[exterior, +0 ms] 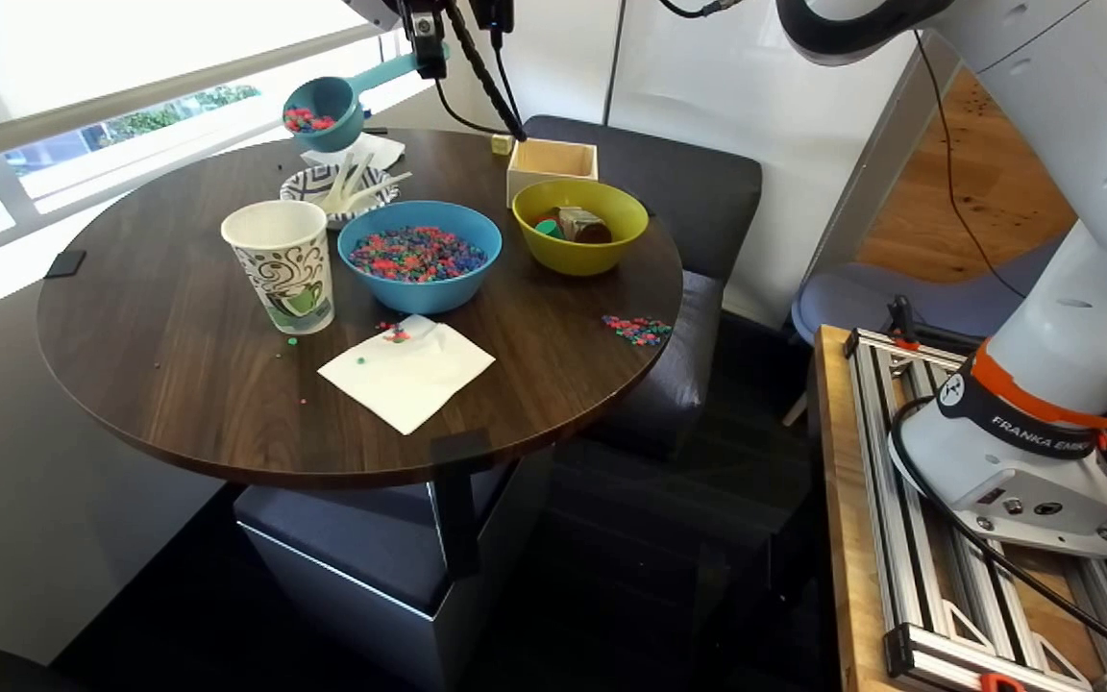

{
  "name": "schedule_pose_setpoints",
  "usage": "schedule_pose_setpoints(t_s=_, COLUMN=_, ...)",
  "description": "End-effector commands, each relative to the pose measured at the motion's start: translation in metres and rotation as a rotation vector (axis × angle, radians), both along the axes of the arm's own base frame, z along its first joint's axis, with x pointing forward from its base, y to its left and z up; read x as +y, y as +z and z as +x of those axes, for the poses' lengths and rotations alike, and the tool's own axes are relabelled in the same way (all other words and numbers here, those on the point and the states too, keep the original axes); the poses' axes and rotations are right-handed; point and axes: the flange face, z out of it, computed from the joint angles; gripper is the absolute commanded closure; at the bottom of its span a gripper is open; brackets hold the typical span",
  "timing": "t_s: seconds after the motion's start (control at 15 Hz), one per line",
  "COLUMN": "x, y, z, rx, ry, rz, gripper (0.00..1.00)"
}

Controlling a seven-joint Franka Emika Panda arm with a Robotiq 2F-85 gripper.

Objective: Scoop up cereal from the blue bowl and pour them into the cup

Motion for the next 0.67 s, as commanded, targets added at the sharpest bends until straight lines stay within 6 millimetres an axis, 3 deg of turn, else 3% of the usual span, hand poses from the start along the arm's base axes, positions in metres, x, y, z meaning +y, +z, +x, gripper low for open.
schedule_pose_setpoints(t_s=0.0, x=0.007, y=0.022, z=0.002, rx=-0.052, ry=-0.006, rz=0.061, gripper=0.98)
schedule_pose_setpoints(t_s=0.2, x=0.006, y=0.034, z=0.002, rx=-0.083, ry=-0.009, rz=0.064, gripper=0.98)
schedule_pose_setpoints(t_s=0.6, x=0.009, y=0.024, z=0.013, rx=-0.071, ry=-0.086, rz=-0.051, gripper=0.98)
